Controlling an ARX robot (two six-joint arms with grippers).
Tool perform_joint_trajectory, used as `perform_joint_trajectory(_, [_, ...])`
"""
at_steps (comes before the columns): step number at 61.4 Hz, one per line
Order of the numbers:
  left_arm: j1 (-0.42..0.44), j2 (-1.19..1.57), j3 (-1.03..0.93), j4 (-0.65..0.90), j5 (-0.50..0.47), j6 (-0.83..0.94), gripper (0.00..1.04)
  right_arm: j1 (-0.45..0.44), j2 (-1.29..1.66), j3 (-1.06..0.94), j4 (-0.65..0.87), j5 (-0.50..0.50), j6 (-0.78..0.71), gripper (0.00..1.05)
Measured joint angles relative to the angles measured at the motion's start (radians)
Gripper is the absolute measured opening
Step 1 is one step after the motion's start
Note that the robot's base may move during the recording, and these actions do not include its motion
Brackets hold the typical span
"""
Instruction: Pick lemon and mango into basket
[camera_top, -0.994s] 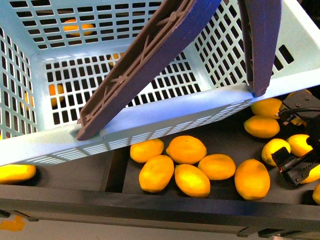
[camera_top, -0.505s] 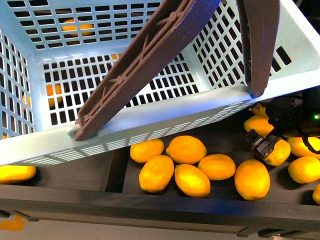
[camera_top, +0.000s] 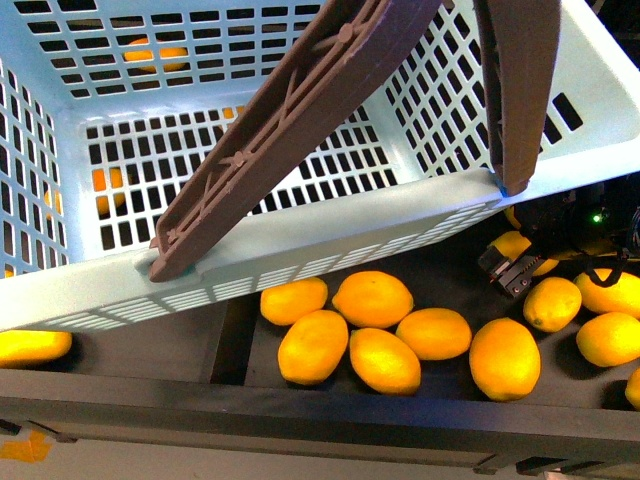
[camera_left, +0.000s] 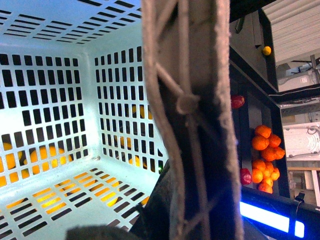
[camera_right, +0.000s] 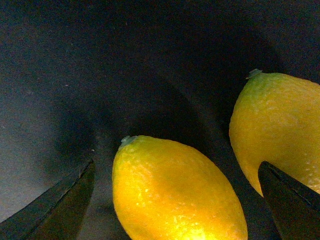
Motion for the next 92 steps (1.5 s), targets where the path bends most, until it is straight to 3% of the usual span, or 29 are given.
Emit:
perform_joint_trajectory(15, [0.000,0.000,0.000,0.000,0.000,0.000,0.05,-0.011,0.030,0.017,-0.005,-0.002,-0.001,0.94])
perform_joint_trajectory(22, [0.000,0.000,0.000,0.000,0.001,0.000,0.05,-0.014,0.036,0.028,-0.010,0.004,-0.002,0.71])
perform_joint_trajectory(29, [0.000,0.000,0.000,0.000,0.000,0.000,0.05,-0.019,0.036,0.029,-0.014,-0.001,-0.001,0.57])
perform_joint_trajectory(45, [0.000,0.000,0.000,0.000,0.000,0.000,0.05,-0.074,-0.050,-0.061,0.017,-0.050,0.075,0.56])
perform_joint_trajectory(66, [0.000,0.000,0.000,0.000,0.000,0.000,0.05,-0.180,-0.504,-0.333,0.093,-0.230,0.268,0.56])
perform_joint_trajectory(72, [0.000,0.000,0.000,0.000,-0.001,0.000,0.05,-0.201,-0.716,-0.415,0.080,-0.286,0.400,0.56])
perform_joint_trajectory(81, [0.000,0.000,0.000,0.000,0.001,0.000,0.05,-0.182,-0.918,-0.437,0.050,-0.295,0.556,0.56])
perform_joint_trajectory(92, [0.000,0.000,0.000,0.000,0.000,0.000,0.05,-0.064,-1.080,-0.436,0.012,-0.261,0.728,0.56])
